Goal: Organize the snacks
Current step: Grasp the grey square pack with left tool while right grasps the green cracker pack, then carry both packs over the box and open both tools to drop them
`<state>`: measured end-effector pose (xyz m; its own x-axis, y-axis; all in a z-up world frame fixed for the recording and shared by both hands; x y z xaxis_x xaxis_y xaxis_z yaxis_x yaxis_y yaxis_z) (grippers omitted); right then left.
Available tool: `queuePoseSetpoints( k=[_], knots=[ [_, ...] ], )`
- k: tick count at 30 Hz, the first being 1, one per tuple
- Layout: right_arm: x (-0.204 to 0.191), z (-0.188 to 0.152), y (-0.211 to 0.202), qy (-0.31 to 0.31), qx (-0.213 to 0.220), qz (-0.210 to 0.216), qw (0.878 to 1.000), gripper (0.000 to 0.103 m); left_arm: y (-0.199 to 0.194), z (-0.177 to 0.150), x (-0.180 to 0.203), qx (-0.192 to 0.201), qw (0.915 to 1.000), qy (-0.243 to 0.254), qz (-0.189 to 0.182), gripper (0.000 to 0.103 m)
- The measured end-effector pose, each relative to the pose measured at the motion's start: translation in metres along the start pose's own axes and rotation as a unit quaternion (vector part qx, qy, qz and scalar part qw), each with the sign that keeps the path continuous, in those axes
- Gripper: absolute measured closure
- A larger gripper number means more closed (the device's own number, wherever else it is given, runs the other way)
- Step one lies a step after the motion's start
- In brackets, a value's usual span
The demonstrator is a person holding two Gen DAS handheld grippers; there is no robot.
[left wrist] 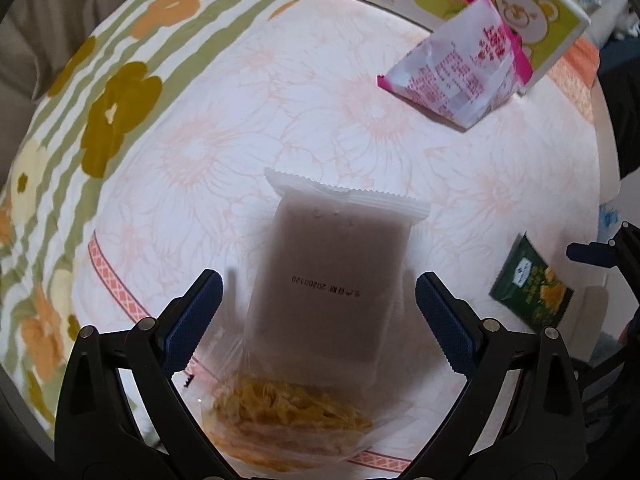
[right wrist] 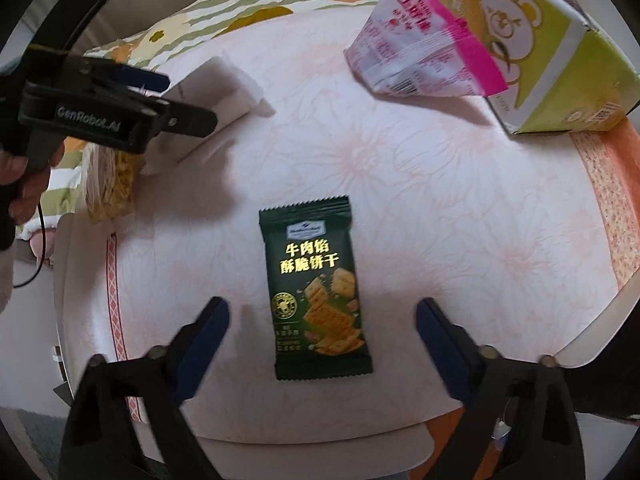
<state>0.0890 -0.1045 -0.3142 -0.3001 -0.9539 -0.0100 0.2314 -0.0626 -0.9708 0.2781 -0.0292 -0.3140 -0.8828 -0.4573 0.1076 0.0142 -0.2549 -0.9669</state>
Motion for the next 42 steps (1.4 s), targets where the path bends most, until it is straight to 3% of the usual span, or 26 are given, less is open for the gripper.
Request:
queuePoseSetpoints(
  k=[3,10,15,21,24,26,30,42],
  knots=[
    [0.001,-0.001,0.005,0.004,-0.001,-0.001,1.000,0.024,0.007,0.001,0.000,-0.011,0.9999,0.007,-0.003,0.031],
    [-0.007,0.006,0.005,-0.004,0.006,-0.012,1.000,0.029,0.012,0.002,0.005,-0.013,0.9997,0.023,0.002,0.040],
    [-0.005,0.007,0.003,0.006,0.008,-0.006,1.000,0.032,0.004,0.002,0.011,-0.003,0.9998,0.019,0.007,0.041],
    [-0.016,0.004,0.008,-0.022,0.010,-0.034,0.999,0.038,-0.013,0.002,0.012,0.023,0.9997,-0.006,-0.007,0.041],
    [-0.023,0.004,0.007,-0.037,0.018,-0.040,0.998,0.050,-0.024,0.004,0.010,0.038,0.9991,-0.018,-0.008,0.041],
    [-0.027,0.006,0.006,-0.047,0.021,-0.038,0.998,0.063,-0.030,0.005,0.008,0.046,0.9985,-0.029,-0.012,0.041],
    [-0.027,0.014,0.003,-0.037,0.019,-0.016,0.999,0.063,-0.043,0.007,0.004,0.063,0.9966,-0.052,-0.013,0.041],
    [-0.009,0.039,-0.063,-0.034,0.095,-0.012,0.995,0.063,-0.111,0.025,0.014,0.129,0.9893,-0.067,-0.013,0.041]
  ],
)
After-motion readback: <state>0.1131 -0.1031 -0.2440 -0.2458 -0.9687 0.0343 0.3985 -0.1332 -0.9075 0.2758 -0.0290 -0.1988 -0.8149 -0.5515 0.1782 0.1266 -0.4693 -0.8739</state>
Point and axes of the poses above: each gripper's, at about its wrist camera, not at the fingertips, and y roughly the way its jaws point, x to its right, z to its top, the point moved 2 cm from there along y, roughly the way its jaws point, and after that the axes turned 6 degrees about -z, right-handed, at the moved point
